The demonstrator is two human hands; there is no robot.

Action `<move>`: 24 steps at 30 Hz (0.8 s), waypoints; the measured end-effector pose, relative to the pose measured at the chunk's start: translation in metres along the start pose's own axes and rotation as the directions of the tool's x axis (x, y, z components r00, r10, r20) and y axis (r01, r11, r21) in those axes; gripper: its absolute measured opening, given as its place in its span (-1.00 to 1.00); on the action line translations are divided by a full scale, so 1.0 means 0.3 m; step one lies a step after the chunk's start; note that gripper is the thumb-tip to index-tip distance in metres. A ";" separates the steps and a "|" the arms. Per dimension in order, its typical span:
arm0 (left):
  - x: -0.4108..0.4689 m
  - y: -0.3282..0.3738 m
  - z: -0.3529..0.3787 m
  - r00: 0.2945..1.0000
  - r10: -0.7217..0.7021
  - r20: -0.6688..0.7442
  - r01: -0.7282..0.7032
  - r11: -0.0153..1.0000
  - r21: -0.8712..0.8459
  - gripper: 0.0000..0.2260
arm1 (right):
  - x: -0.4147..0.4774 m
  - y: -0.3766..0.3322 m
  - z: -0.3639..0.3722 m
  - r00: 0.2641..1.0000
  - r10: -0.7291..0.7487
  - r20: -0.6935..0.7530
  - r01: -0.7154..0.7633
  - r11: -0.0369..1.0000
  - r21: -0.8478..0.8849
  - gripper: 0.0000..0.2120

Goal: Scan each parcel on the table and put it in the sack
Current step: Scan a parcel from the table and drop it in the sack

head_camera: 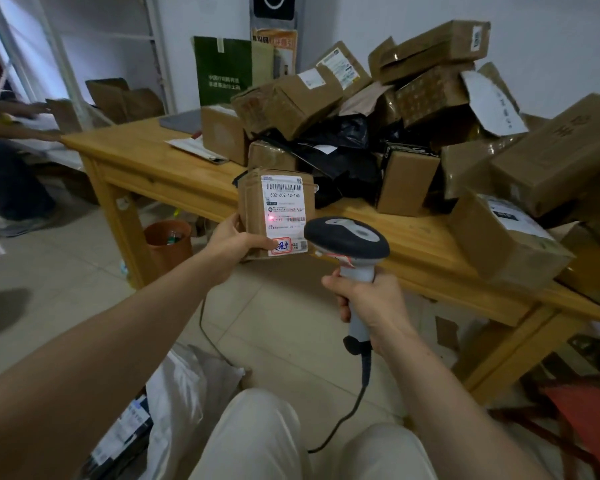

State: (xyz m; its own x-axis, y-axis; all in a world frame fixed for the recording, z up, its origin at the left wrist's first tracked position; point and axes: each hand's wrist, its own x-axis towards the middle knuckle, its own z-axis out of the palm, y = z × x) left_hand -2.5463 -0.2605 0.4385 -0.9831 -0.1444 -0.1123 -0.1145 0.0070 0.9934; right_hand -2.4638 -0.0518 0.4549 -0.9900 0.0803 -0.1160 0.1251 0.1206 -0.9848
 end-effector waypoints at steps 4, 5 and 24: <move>0.004 -0.015 -0.030 1.000 0.004 -0.014 -0.005 1.000 -0.018 -0.36 | 0.001 0.004 0.027 1.000 -0.007 0.016 0.007 1.000 -0.015 -0.83; 0.005 -0.018 -0.037 1.000 0.005 -0.021 -0.006 1.000 -0.024 -0.35 | 0.002 0.006 0.032 1.000 -0.005 0.019 0.005 1.000 -0.009 -0.82; -0.005 -0.152 -0.315 0.943 -0.200 -0.267 0.135 0.960 -0.244 -0.39 | 0.008 0.033 0.156 0.981 0.067 0.180 -0.083 0.993 0.082 -0.90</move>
State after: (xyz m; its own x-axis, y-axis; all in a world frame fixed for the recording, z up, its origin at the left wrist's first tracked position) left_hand -2.5261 -0.3541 0.3955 -0.8656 -0.4020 -0.2986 -0.2075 -0.2546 0.9445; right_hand -2.4679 -0.0969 0.4389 -0.9749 -0.0909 -0.2034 0.2013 0.0317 -0.9790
